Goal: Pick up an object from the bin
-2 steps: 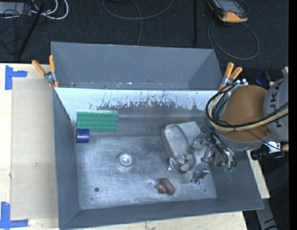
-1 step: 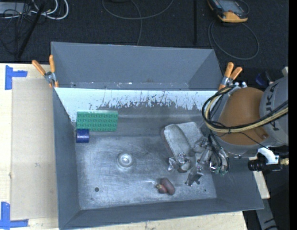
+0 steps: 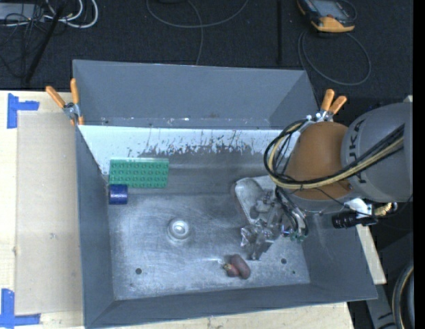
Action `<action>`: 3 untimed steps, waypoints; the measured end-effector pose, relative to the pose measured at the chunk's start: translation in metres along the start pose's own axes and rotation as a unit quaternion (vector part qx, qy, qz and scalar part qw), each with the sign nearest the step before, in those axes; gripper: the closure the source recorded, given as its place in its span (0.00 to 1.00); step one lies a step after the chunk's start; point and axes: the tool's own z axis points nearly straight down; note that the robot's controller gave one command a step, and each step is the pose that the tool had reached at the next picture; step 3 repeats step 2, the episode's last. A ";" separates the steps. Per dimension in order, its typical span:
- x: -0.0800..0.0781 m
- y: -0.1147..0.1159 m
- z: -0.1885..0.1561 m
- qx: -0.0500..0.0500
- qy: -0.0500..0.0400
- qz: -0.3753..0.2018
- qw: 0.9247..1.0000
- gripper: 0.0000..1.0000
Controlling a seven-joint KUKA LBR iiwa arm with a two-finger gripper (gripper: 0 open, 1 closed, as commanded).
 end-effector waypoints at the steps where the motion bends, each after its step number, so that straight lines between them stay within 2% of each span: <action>1: 0.000 -0.001 -0.002 0.001 0.001 0.001 1.000 1.00; 2: -0.007 -0.012 -0.171 -0.001 -0.004 0.033 0.999 1.00; 3: -0.007 -0.012 -0.171 -0.001 -0.004 0.033 0.999 1.00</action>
Offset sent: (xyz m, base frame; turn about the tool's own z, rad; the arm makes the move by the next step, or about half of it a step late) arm 0.0000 0.0000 0.0000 0.0000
